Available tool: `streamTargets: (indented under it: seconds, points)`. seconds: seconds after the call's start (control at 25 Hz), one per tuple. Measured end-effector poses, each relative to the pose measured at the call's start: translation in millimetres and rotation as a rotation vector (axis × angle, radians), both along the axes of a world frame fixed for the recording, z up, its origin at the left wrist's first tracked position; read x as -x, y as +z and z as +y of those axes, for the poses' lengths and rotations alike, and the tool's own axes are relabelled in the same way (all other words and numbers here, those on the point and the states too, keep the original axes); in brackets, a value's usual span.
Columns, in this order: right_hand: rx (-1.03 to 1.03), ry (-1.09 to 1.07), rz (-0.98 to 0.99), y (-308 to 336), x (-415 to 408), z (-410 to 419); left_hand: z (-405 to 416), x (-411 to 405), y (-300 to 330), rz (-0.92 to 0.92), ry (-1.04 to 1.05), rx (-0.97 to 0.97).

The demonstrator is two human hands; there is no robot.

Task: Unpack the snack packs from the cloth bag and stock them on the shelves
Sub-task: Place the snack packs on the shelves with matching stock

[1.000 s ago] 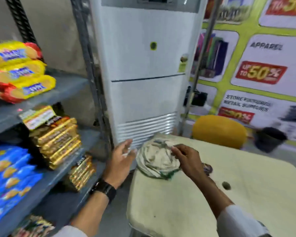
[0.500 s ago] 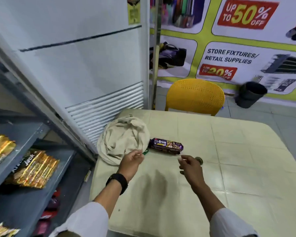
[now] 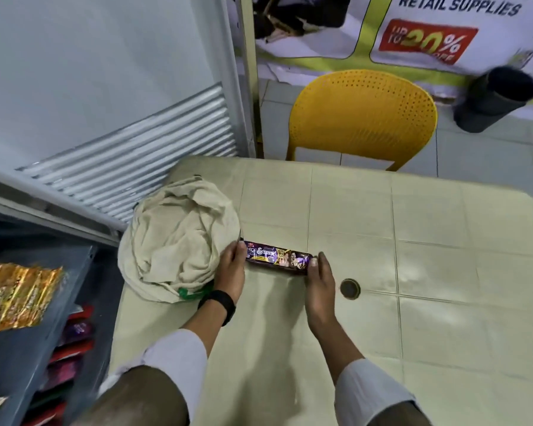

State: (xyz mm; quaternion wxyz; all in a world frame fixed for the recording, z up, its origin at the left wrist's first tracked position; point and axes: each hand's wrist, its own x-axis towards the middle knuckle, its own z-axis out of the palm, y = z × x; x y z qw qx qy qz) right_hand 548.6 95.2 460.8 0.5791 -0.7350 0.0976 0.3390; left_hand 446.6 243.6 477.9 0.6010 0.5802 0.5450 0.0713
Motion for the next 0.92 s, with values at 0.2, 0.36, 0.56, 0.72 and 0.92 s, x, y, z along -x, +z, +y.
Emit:
streamTargets:
  seconds: [0.2,0.36,0.56,0.72,0.92]
  points:
    - [-0.103,-0.104,0.124,-19,-7,11,-10,-14,-11,0.102,-0.028,-0.055]
    - [-0.119,-0.150,0.098,-2,-12,2,-38,-11,-1,0.097,0.018,-0.071]
    - [-0.070,-0.166,-0.030,48,10,-22,-82,14,18,-0.091,0.170,0.006]
    - [-0.171,-0.042,-0.075,109,40,-6,-78,64,73,-0.200,0.329,-0.098]
    - [-0.429,0.332,-0.092,204,135,49,-54,185,174,-0.354,0.670,-0.313]
